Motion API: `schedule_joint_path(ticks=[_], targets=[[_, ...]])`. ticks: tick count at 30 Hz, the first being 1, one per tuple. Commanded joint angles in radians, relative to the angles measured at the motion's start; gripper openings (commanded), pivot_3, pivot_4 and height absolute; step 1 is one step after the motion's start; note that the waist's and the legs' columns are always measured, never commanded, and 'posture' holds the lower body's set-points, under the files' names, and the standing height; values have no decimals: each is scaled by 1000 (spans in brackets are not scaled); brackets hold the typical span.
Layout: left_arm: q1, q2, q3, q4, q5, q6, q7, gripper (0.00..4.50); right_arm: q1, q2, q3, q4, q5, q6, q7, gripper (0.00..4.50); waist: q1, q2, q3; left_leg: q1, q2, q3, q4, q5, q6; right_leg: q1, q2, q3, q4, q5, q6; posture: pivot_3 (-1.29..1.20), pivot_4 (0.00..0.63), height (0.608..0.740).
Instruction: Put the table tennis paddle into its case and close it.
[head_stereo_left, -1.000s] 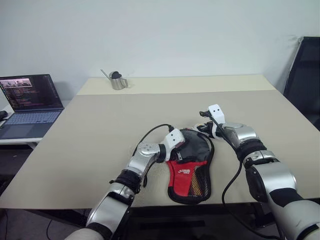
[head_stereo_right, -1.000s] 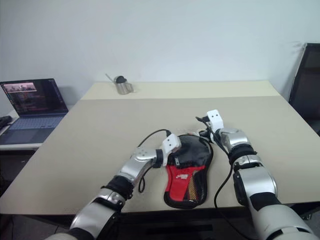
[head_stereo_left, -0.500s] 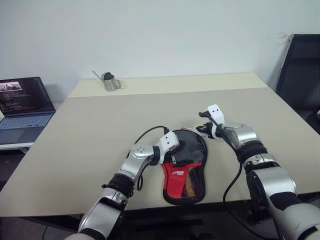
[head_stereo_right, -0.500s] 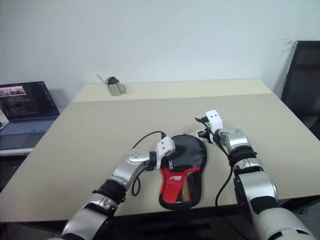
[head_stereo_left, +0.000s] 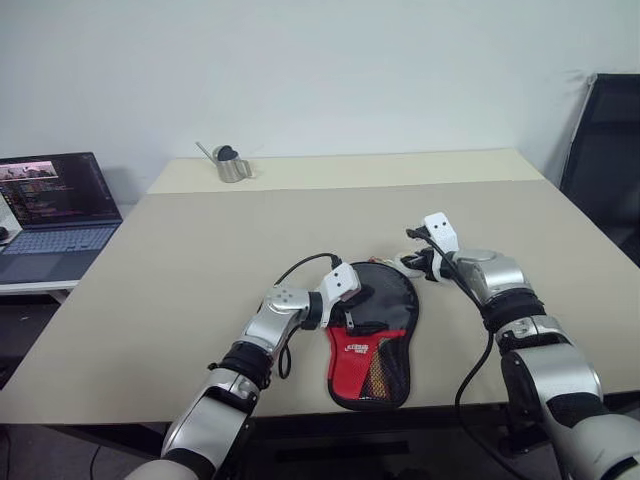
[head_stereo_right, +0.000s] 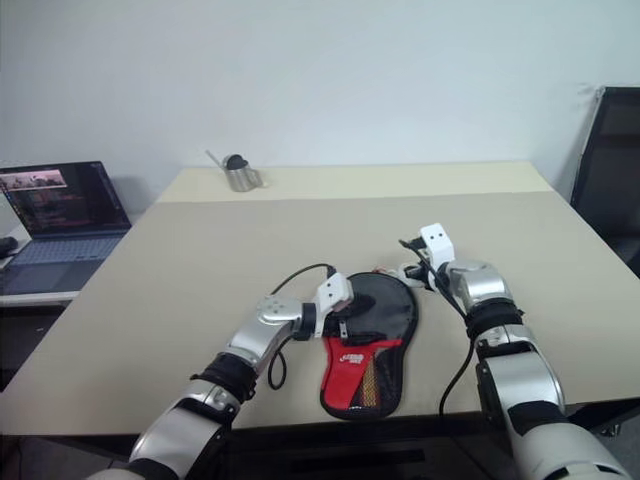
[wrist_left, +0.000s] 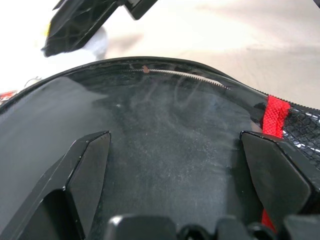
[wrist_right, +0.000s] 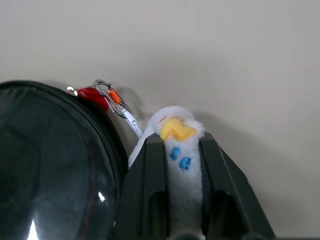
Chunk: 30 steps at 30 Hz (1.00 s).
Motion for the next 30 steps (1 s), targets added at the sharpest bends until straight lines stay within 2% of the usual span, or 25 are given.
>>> schedule_joint_path(ticks=[1,5,13,16,23,30], targets=[[38,-13,-59,112,78,16,21,4500,49,-54,-9,-127,16,76,20,323,6,0,0,1,0,-1,0,0,0,1,0,-1,-1,0,0,0,150,740],[17,-38,-56,144,81,8,32,4500,141,-111,-8,-324,47,196,50,321,9,2,-1,4,0,-3,-1,0,1,9,0,-3,-8,1,3,0,150,740],[-19,-78,-48,196,84,-13,45,4500,354,-269,-11,-772,148,468,129,317,42,2,-1,2,-2,-4,0,-3,5,12,-2,-4,-16,2,7,0,150,740],[-30,-88,-47,213,86,-21,50,4500,390,-308,-24,-862,188,530,132,315,47,2,-1,1,-3,-4,0,-3,6,12,-3,-5,-18,3,8,0,150,740],[-49,-111,-44,244,89,-36,56,4500,433,-371,-47,-929,245,577,118,315,58,2,-1,-3,-4,-9,1,-4,7,15,-4,-10,-28,5,11,0,150,740],[-48,-119,-44,251,93,-45,53,4500,390,-394,-62,-817,227,491,69,315,60,2,-1,-5,-11,-15,1,-4,7,16,-9,-13,-29,3,13,0,150,740]])
